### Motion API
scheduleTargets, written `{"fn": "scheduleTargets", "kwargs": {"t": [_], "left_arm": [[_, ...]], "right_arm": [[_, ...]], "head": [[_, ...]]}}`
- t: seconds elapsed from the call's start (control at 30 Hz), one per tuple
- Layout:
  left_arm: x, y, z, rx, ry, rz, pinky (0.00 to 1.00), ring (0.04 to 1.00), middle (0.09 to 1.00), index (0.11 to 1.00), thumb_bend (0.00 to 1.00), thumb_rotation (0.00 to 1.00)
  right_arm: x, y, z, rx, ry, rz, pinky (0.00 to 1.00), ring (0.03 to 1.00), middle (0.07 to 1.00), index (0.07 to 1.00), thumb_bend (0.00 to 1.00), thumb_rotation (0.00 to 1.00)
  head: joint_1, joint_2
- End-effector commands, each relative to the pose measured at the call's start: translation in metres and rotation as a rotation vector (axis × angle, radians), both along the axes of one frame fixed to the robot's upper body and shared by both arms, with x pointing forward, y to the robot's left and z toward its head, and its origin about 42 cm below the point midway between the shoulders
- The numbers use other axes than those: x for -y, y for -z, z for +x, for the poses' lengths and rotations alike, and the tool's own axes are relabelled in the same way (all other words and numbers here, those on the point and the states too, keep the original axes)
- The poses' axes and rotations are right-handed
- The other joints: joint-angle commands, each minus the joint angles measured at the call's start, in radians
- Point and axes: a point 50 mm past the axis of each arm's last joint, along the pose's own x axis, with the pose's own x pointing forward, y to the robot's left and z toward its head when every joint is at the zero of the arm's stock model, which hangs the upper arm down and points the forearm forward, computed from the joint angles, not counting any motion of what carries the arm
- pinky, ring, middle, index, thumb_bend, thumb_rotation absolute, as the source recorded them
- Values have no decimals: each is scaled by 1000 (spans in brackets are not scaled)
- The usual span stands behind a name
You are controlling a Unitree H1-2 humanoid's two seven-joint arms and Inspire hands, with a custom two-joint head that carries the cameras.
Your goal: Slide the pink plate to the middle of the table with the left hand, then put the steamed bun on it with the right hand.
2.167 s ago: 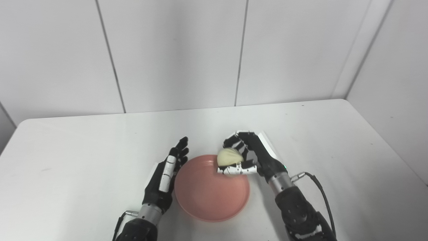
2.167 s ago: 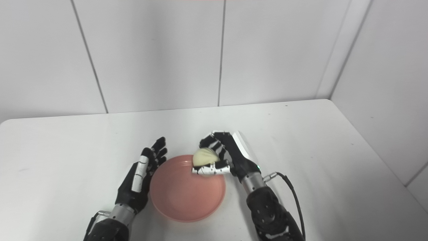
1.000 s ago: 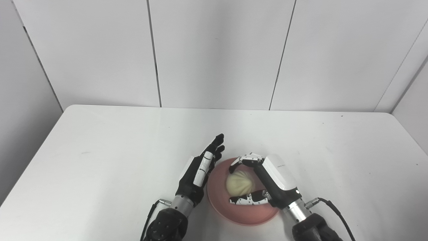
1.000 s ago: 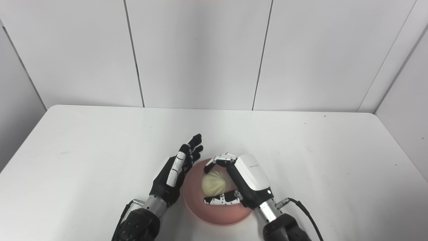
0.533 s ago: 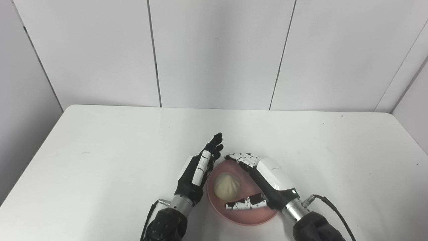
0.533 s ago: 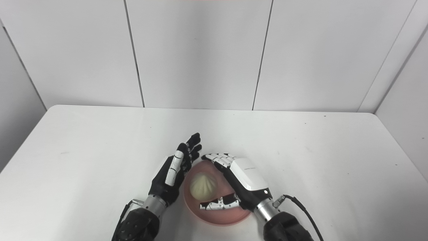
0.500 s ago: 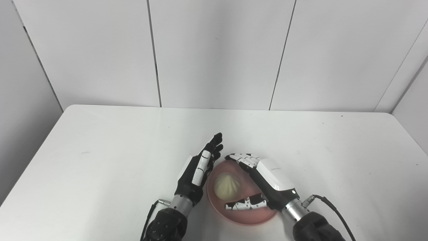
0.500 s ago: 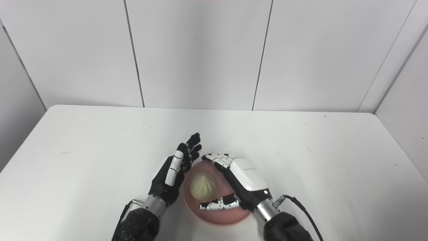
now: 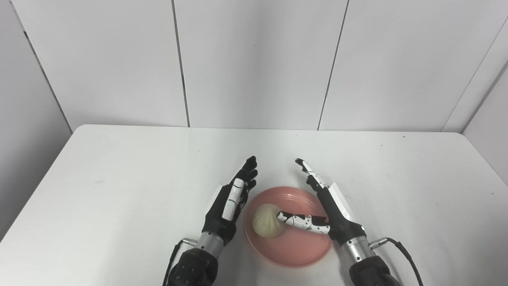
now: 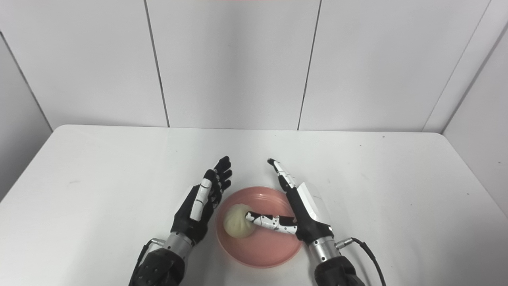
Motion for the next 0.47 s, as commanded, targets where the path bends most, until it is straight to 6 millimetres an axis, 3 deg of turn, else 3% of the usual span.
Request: {"fn": "scheduleTargets", "kwargs": {"t": [0.0, 0.17, 0.43], "left_arm": [[-11, 12, -8, -6, -29, 15, 1000, 1000, 1000, 987, 656, 934], [-15, 10, -12, -9, -31, 62, 1000, 1000, 1000, 1000, 668, 973], [-17, 12, -17, 13, -95, 118, 1000, 1000, 1000, 992, 711, 1000]], "right_arm": [[-2, -17, 5, 82, 1, 97, 925, 965, 996, 993, 602, 778], [6, -18, 8, 104, 40, 199, 949, 967, 996, 1000, 543, 905], [17, -17, 11, 20, 50, 405, 991, 997, 997, 1000, 507, 917]], "head": [[-1, -1], [-10, 0], [-5, 3]]}}
